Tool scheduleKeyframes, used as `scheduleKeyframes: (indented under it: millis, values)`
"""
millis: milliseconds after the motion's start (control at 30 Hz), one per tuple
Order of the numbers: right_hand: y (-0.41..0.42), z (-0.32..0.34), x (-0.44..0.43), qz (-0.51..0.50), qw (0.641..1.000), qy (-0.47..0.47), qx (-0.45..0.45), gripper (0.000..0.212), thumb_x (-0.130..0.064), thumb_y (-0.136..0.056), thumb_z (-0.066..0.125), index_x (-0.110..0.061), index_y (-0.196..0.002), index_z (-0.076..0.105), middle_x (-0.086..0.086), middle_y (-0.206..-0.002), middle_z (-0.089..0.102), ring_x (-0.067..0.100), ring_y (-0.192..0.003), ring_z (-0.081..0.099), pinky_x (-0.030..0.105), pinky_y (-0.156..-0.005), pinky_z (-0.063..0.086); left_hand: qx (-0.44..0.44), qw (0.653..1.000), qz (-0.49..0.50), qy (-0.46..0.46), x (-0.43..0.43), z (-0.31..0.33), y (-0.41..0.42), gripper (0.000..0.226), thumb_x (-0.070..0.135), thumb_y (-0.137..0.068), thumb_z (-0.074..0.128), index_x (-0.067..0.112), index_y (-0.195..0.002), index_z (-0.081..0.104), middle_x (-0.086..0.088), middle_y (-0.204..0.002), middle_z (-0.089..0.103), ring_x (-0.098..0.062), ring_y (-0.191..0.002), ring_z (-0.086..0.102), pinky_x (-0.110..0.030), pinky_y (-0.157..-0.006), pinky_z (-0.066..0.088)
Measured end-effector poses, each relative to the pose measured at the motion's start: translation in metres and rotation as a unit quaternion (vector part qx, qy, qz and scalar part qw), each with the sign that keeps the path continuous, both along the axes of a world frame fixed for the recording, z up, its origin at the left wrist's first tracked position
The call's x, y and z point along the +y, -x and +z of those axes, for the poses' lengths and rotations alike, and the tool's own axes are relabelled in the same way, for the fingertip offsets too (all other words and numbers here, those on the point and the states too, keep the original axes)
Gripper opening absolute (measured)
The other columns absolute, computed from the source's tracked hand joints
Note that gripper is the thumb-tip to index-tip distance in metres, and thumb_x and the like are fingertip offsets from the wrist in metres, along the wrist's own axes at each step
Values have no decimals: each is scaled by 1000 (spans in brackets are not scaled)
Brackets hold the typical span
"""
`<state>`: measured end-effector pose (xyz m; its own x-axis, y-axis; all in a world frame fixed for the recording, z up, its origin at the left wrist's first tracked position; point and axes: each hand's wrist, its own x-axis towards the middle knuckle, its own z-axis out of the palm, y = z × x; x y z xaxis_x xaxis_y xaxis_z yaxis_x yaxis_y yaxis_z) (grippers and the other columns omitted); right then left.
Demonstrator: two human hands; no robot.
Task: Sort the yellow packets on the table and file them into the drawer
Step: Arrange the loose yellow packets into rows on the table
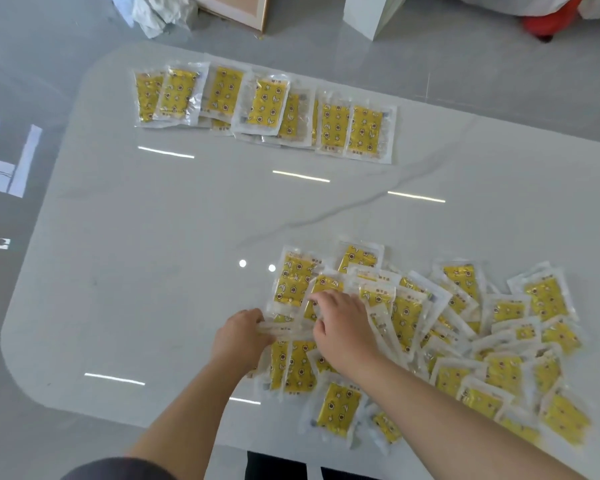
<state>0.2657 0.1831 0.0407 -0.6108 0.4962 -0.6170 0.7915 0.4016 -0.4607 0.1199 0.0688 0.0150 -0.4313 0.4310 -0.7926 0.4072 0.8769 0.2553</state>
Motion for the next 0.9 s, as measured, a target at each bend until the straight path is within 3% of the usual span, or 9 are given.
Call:
scheduleKeyframes:
  millis: [167,300,367,433,533,633,733,800,900]
  values:
    - [2,11,0,-67,997,31,35,44,-16,-96,47,-25,-139,43,-8,-141,45,13,-133,38,31,-113,32,-42,995,65,-68,3,23,24,17,18,-88,65,15,-78,51,0,-72,58,-18,-63,52,-27,-53,40]
    - [11,20,2,-186,952,234,58,70,-46,-86,67,-35,-145,31,-20,-141,44,5,-127,42,37,-108,38,-72,976,149,-140,12,52,49,16,18,-89,65,13,-80,54,1,-65,55,-16,-59,47,-26,-55,38]
    - [17,21,3,-236,921,305,56,81,-58,-73,74,-35,-142,38,-17,-135,54,5,-123,51,41,-106,44,-112,963,184,-165,21,58,55,17,20,-88,68,15,-78,55,-2,-67,57,-18,-63,50,-34,-62,44]
    - [20,19,6,-259,906,330,56,59,-51,-74,78,-31,-125,58,-12,-115,70,8,-107,65,40,-98,51,-158,948,213,-177,32,58,52,16,21,-87,69,16,-79,56,-3,-71,61,-21,-68,56,-44,-70,52]
    - [17,14,10,-290,903,312,45,28,-36,-81,77,-24,-105,70,-6,-95,75,12,-89,70,38,-89,55,-137,945,241,-174,48,48,38,8,24,-91,63,20,-89,56,-3,-85,66,-22,-79,65,-43,-78,55]
    - [4,8,23,-332,904,270,2,24,-35,-84,74,-22,-102,66,-5,-95,70,12,-87,66,32,-79,51,-57,945,288,-146,56,33,27,14,27,-93,57,19,-104,51,3,-90,62,-17,-85,64,-31,-69,50]
    - [-13,3,39,-382,893,238,-25,32,-40,-84,72,-20,-106,60,-2,-104,66,16,-93,62,34,-82,48,-37,957,268,-100,61,23,19,31,25,-92,59,14,-119,47,4,-98,58,-11,-82,55,-22,-62,39]
    - [-21,3,48,-404,888,220,-23,29,-39,-85,71,-21,-103,58,-4,-102,64,20,-99,60,33,-83,44,-24,968,231,-95,62,15,13,44,26,-89,64,13,-126,45,-2,-117,56,-15,-95,54,-23,-72,41]
    - [-32,4,58,-413,884,218,-13,17,-33,-89,69,-24,-96,58,-10,-92,61,16,-91,59,31,-80,41,2,978,185,-91,63,8,5,61,31,-84,70,15,-133,39,-3,-131,48,-20,-110,52,-31,-80,43]
